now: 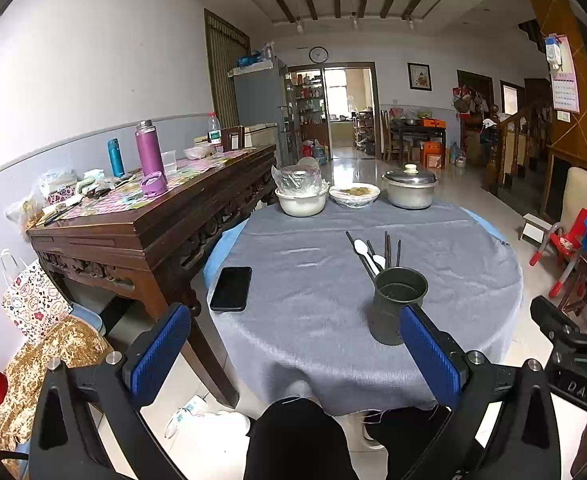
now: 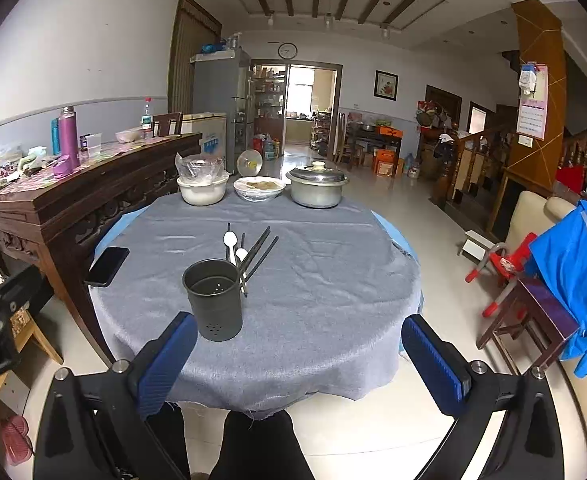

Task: Organize utensils

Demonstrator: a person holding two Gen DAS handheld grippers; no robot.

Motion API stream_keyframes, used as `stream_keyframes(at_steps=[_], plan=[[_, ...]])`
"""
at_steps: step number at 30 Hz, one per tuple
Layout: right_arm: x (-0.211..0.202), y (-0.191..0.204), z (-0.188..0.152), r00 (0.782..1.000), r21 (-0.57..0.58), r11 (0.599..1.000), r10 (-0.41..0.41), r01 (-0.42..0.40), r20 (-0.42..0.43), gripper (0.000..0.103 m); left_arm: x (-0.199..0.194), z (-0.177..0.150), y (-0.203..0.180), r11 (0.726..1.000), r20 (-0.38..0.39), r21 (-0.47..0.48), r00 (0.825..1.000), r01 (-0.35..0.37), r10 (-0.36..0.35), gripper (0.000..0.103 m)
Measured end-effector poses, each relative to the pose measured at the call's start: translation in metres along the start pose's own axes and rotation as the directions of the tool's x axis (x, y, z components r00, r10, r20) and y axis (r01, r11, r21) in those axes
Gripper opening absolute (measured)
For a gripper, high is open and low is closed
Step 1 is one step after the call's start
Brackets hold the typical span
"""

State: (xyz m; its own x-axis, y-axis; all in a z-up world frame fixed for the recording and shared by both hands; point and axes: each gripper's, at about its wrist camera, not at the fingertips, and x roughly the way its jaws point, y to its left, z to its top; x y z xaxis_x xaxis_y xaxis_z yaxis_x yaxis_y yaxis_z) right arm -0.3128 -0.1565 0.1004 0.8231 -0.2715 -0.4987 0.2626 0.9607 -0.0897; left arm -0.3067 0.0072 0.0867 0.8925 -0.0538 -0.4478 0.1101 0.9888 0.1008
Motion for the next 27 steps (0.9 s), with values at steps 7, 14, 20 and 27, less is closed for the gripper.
stream_keyframes(at_steps=[7, 14, 20, 27], plan=[[-0.0013, 0.0056, -0.001, 1.0, -0.021, 1.0, -0.011, 0.011, 0.01, 0.103, 0.0016, -0.0048, 0.0019, 1.0, -0.013, -0.005, 1.0, 0.008, -0.008, 0.103], [-0.0004, 0.0055, -0.0009, 1.0, -0.012, 1.0, -0.013, 0.013, 0.003, 0.103, 0.0016, -0.008, 0.0005, 1.0, -0.02, -0.004, 1.0, 0.012, -0.012, 0.103], [-0.0003, 0.0053, -0.0002, 1.0, -0.008, 1.0, -0.014, 0.014, 0.003, 0.103, 0.0018, -0.0082, 0.0004, 1.0, -0.023, -0.002, 1.0, 0.014, -0.014, 0.103], [0.0015, 0.0052, 0.001, 1.0, 0.0, 1.0, -0.018, 0.018, 0.003, 0.103, 0.001, -0.0079, -0.0002, 1.0, -0.022, 0.001, 1.0, 0.015, -0.015, 0.103]])
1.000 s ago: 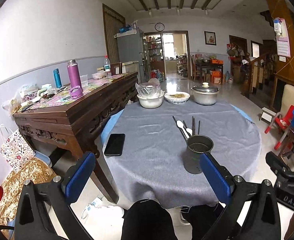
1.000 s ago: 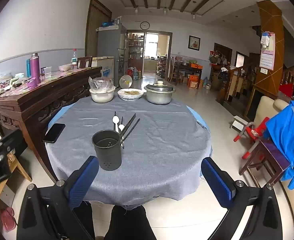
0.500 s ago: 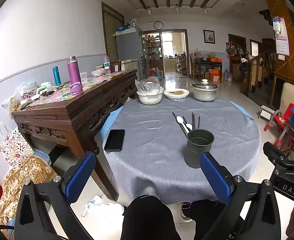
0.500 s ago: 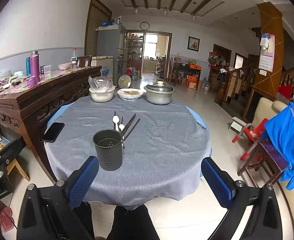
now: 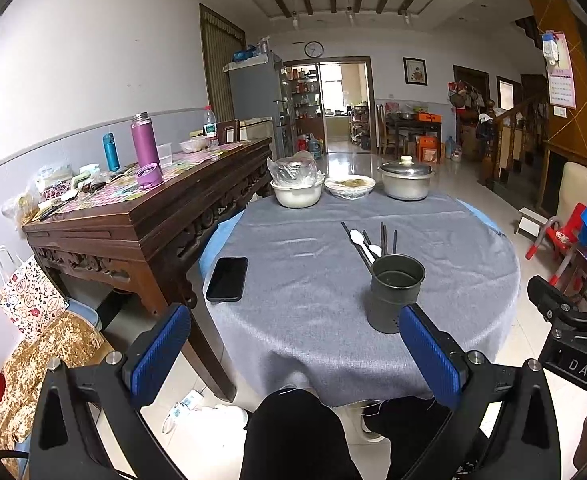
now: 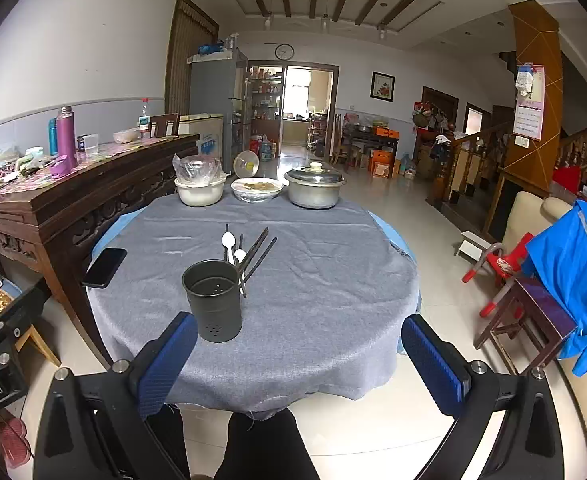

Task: Organize utensils

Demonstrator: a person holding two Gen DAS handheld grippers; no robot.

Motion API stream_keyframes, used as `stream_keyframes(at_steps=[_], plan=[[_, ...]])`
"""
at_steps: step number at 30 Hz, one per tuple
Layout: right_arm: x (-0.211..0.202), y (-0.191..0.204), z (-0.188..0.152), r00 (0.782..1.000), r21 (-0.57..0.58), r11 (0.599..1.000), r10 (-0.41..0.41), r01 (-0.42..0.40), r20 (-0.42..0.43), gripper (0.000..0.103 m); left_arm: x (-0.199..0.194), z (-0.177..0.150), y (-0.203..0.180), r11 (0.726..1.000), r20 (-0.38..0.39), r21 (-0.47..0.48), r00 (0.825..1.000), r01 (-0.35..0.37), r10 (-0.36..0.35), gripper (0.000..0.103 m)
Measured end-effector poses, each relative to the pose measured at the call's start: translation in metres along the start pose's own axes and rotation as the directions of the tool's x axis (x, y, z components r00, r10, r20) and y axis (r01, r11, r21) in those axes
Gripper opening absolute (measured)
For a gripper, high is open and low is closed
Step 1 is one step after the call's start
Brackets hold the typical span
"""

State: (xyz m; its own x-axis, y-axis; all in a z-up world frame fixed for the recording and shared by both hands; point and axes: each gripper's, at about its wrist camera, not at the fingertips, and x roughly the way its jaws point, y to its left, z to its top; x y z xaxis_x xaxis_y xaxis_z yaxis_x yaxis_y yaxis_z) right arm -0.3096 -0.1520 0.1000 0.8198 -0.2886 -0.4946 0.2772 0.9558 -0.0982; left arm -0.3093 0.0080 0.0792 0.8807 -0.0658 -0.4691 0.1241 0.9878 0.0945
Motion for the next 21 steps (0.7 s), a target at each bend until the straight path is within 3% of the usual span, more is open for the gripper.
stream_keyframes(at_steps=[21], plan=[[0.0, -0.0012, -0.0019, 1.0, 0.005, 1.0, 0.001, -0.001, -0.002, 0.103, -0.0006, 0.0, -0.0007, 1.0, -0.003, 0.0, 1.0, 0.004, -0.004, 0.103]])
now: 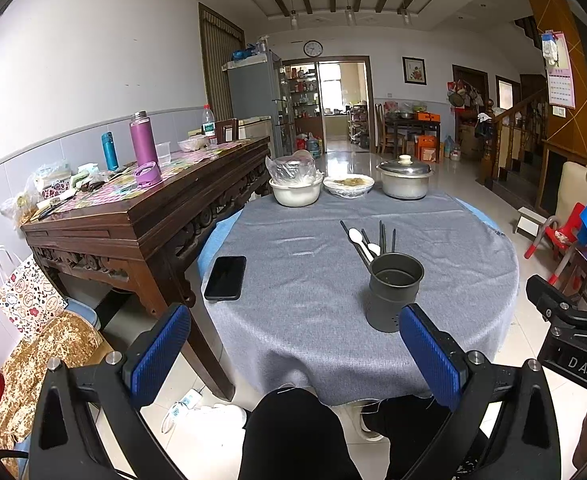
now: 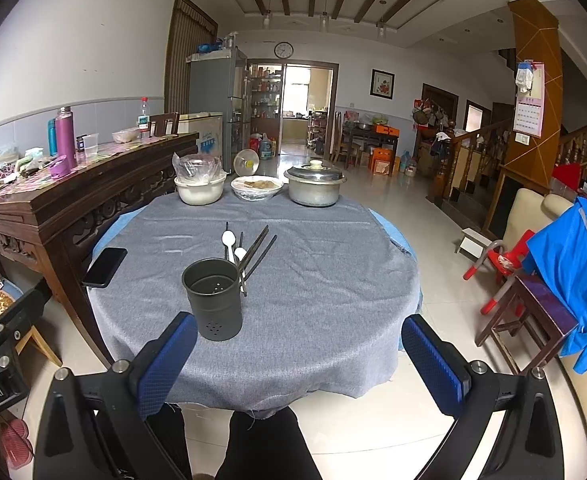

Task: Organize utensils

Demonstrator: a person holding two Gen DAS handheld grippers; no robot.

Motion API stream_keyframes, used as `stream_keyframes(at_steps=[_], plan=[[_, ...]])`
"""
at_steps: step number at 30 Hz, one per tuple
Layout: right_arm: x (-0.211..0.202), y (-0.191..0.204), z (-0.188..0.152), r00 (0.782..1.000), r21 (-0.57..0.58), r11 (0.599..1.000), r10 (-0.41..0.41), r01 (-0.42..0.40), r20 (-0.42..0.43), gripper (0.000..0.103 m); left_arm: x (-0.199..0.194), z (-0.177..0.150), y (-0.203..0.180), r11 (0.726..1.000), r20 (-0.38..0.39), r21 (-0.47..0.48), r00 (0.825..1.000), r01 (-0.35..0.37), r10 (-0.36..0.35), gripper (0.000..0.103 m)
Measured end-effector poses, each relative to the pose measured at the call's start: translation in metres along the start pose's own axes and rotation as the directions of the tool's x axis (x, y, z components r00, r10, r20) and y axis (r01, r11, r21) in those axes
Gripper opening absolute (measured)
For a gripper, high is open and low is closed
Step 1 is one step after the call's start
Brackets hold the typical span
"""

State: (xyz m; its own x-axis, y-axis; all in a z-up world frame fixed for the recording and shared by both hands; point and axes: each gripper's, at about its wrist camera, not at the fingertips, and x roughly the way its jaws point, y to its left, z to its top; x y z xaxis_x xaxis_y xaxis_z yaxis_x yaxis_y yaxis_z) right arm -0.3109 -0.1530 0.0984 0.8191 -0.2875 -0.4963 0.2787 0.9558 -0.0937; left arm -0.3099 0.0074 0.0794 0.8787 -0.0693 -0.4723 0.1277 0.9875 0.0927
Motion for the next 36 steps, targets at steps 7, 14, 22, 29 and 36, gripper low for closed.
stream_keyframes(at_steps=[7, 14, 22, 29, 36], plan=[[0.006, -0.012, 0.005, 0.998, 0.051, 0.997, 0.065, -0.064, -0.016, 0.103, 0.008, 0.008, 0.003, 1.0, -0.011, 0.001, 1.0, 0.02, -0.02, 0.103], [0.018, -0.037, 0.03, 0.992, 0.144, 0.982, 0.124, -0.119, -0.023, 0.103, 0.022, 0.029, 0.013, 0.999, 0.007, -0.034, 1.0, -0.026, 0.026, 0.103], [0.056, -0.032, 0.055, 0.986, 0.127, 0.982, 0.151, -0.142, -0.069, 0.103, 0.059, 0.047, 0.019, 0.998, -0.032, -0.048, 0.999, -0.039, 0.038, 0.103], [0.131, -0.034, 0.073, 0.952, 0.156, 0.963, 0.248, -0.221, -0.181, 0.103, 0.136, 0.062, 0.028, 0.995, -0.192, -0.089, 0.98, 0.041, -0.057, 0.103], [0.251, -0.038, 0.101, 0.878, 0.248, 0.921, 0.369, -0.302, -0.304, 0.083, 0.248, 0.087, 0.035, 0.976, -0.354, -0.179, 0.917, 0.125, -0.182, 0.091]])
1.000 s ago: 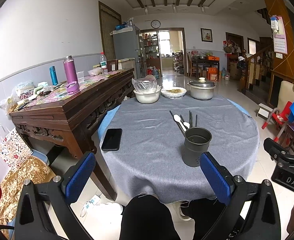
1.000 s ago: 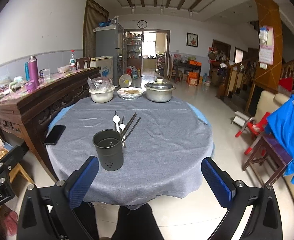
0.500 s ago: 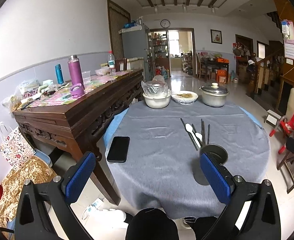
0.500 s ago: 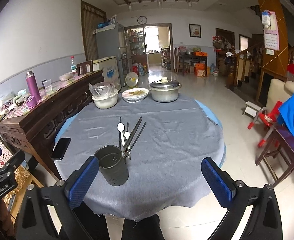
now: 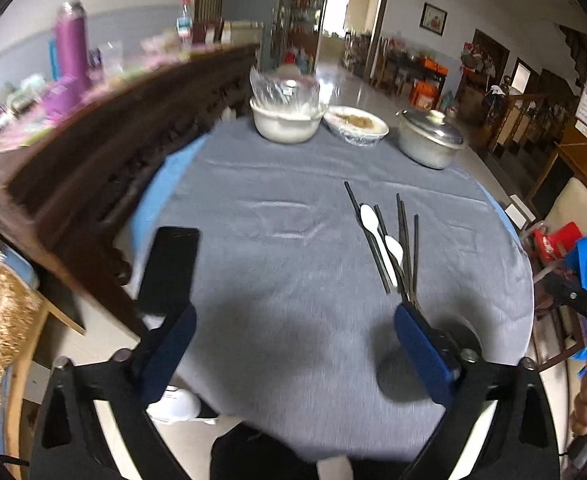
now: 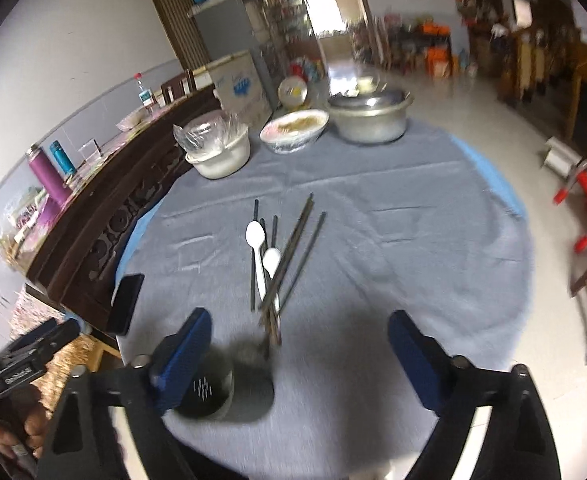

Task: Organize utensils

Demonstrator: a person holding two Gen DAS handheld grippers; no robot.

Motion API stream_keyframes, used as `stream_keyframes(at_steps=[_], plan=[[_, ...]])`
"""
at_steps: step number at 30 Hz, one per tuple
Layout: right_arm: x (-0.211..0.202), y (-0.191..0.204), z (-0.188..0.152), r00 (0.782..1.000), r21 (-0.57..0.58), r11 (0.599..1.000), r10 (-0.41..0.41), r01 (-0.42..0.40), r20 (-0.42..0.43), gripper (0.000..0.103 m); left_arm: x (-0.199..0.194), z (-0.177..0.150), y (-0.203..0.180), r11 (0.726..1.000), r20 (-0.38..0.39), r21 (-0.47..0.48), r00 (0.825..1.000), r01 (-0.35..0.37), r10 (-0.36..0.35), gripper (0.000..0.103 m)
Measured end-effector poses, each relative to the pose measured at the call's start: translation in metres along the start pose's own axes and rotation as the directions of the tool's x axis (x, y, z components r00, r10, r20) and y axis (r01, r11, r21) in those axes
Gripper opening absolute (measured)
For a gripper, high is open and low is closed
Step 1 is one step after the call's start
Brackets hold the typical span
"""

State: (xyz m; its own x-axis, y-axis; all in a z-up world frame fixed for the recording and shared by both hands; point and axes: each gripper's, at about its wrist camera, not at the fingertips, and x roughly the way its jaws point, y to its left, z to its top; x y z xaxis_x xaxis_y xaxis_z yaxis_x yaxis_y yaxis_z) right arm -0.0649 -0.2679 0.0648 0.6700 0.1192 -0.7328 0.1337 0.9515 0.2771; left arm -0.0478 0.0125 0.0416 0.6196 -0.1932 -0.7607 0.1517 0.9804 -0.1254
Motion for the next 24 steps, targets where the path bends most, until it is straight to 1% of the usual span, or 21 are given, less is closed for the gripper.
stream_keyframes(at_steps=[1, 2, 3, 4, 5, 6, 7, 11, 14, 18, 22, 23, 24], plan=[[0.02, -0.006, 0.014, 0.999, 0.018, 1.0, 0.017, -0.016, -0.028, 0.08, 0.011, 0.009, 0.001, 1.0, -0.015, -0.004, 1.0, 0.002, -0.002, 0.081], [0.034, -0.009, 0.022, 0.998, 0.031, 0.999, 0.027, -0.025, -0.053, 0.077, 0.028, 0.021, 0.001, 1.0, -0.04, -0.006, 0.999, 0.015, -0.015, 0.075], [0.054, -0.015, 0.033, 0.995, 0.052, 0.998, 0.045, -0.04, -0.085, 0.069, 0.041, 0.03, 0.0, 0.999, -0.061, -0.007, 0.998, 0.033, -0.034, 0.065], [0.076, -0.02, 0.045, 0.991, 0.084, 0.995, 0.066, -0.056, -0.119, 0.062, 0.058, 0.041, -0.003, 0.998, -0.09, -0.006, 0.994, 0.059, -0.06, 0.059], [0.093, -0.026, 0.053, 0.986, 0.109, 0.992, 0.079, -0.064, -0.145, 0.059, 0.071, 0.05, -0.005, 0.997, -0.11, -0.003, 0.991, 0.075, -0.075, 0.056], [0.113, -0.032, 0.06, 0.981, 0.135, 0.989, 0.089, -0.066, -0.173, 0.053, 0.082, 0.057, -0.009, 0.996, -0.127, 0.001, 0.988, 0.085, -0.084, 0.054], [0.138, -0.039, 0.07, 0.975, 0.176, 0.983, 0.094, -0.058, -0.2, 0.049, 0.098, 0.067, -0.013, 0.995, -0.151, 0.004, 0.984, 0.096, -0.094, 0.054], [0.197, -0.053, 0.09, 0.964, 0.249, 0.968, 0.078, -0.013, -0.255, 0.047, 0.137, 0.095, -0.028, 0.991, -0.215, 0.001, 0.968, 0.135, -0.132, 0.054], [0.226, -0.057, 0.099, 0.958, 0.274, 0.962, 0.064, 0.015, -0.279, 0.047, 0.166, 0.118, -0.041, 0.993, -0.238, -0.003, 0.964, 0.122, -0.119, 0.054], [0.255, -0.056, 0.106, 0.945, 0.261, 0.962, 0.006, 0.084, -0.326, 0.047, 0.204, 0.14, -0.056, 0.993, -0.274, -0.023, 0.954, 0.118, -0.119, 0.054], [0.273, -0.049, 0.108, 0.933, 0.213, 0.968, -0.051, 0.134, -0.355, 0.046, 0.251, 0.156, -0.069, 0.993, -0.326, -0.062, 0.939, 0.097, -0.112, 0.054], [0.275, -0.045, 0.109, 0.935, 0.183, 0.971, -0.081, 0.152, -0.346, 0.045, 0.26, 0.159, -0.07, 0.993, -0.337, -0.072, 0.935, 0.093, -0.112, 0.054], [0.276, -0.041, 0.109, 0.931, 0.158, 0.973, -0.105, 0.169, -0.349, 0.04, 0.268, 0.161, -0.073, 0.992, -0.346, -0.082, 0.931, 0.092, -0.115, 0.054]])
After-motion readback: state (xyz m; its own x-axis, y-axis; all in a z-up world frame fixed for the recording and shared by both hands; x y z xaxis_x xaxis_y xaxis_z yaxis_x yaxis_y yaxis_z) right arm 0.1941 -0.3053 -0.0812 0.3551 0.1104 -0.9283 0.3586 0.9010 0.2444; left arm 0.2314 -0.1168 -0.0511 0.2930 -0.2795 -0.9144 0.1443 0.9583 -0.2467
